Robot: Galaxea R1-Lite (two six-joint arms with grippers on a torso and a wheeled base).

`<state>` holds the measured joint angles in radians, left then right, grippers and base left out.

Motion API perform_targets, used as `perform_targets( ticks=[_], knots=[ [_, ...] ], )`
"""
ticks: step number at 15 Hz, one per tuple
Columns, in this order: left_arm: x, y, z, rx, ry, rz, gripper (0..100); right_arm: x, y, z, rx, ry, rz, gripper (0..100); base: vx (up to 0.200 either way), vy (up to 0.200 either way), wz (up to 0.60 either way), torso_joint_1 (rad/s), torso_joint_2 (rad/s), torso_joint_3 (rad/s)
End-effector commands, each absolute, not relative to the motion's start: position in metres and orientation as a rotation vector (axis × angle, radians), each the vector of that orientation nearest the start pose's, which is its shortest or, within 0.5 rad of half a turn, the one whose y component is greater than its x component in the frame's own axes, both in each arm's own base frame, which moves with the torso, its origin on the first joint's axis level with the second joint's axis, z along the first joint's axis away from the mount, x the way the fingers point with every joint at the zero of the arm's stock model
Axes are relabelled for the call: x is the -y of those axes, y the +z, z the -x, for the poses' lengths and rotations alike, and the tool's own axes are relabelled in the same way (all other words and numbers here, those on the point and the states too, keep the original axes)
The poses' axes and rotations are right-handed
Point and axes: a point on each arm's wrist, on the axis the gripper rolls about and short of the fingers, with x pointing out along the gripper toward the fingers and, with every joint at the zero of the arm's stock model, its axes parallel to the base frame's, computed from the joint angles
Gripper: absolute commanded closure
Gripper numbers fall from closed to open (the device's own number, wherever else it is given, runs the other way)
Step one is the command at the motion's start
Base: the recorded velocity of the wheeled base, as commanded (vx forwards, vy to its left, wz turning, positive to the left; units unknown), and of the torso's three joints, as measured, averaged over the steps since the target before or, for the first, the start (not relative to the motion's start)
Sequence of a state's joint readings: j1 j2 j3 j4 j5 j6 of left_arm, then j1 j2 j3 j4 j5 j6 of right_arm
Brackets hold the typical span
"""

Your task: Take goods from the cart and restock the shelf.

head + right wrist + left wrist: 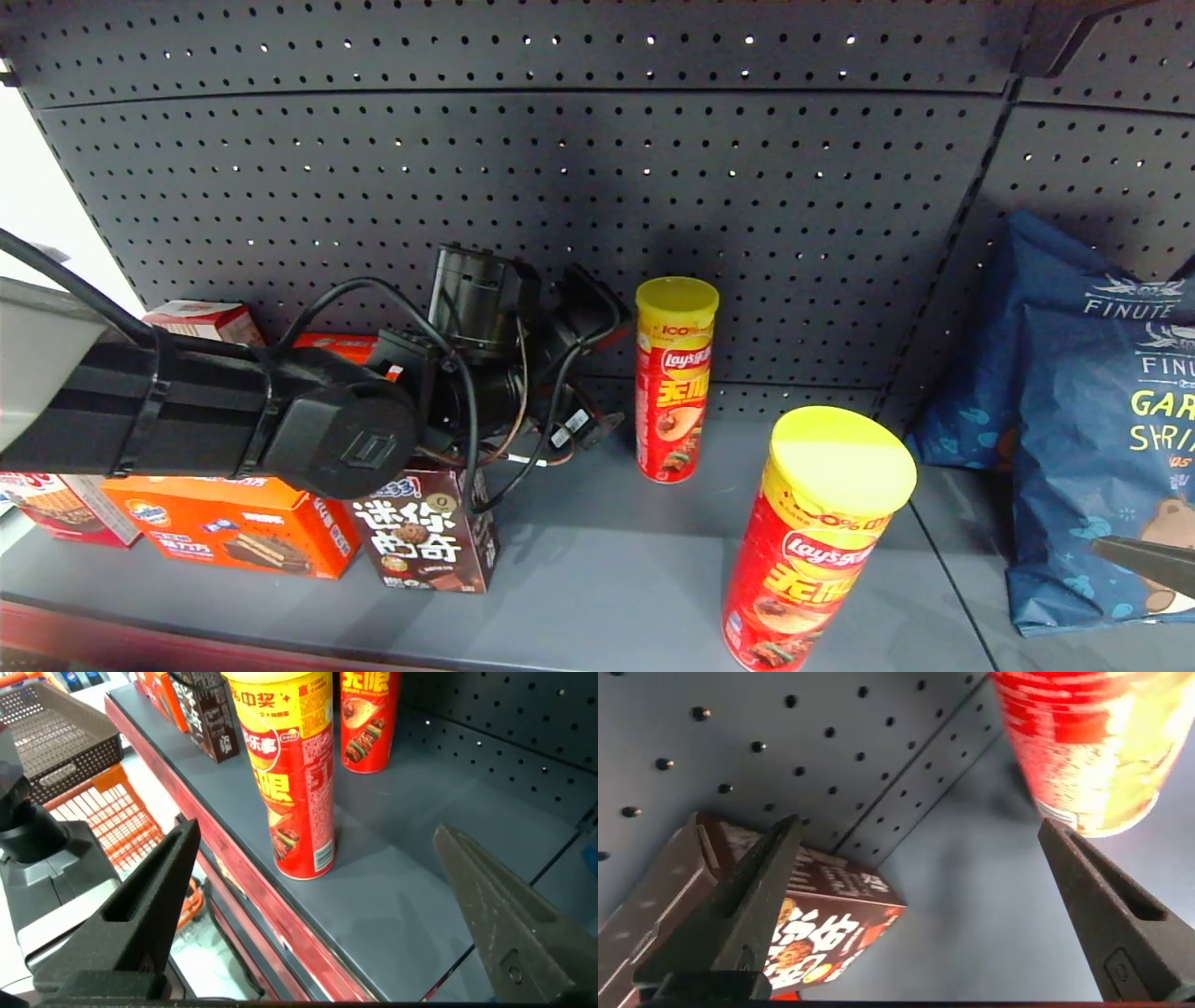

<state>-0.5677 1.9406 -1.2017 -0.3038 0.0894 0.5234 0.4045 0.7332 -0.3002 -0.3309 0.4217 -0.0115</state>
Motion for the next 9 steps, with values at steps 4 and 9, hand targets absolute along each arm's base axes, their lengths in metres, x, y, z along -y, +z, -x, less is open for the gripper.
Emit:
perform_targets(
  ticks=[4, 9],
  knots=[
    [0.210, 0.176, -0.327, -0.273, -0.567, -0.641, 0, -0.035, 0.183, -0.058, -0.108, 0.827, 0.009, 0, 0.000, 0.000, 0.00, 0.000, 0.00, 0.000],
    [0.227, 0.167, -0.332, -0.273, -0.590, -0.648, 0, -0.034, 0.183, -0.057, -0.103, 0.827, 0.009, 0, 0.000, 0.000, 0.00, 0.000, 0.00, 0.000]
  ],
)
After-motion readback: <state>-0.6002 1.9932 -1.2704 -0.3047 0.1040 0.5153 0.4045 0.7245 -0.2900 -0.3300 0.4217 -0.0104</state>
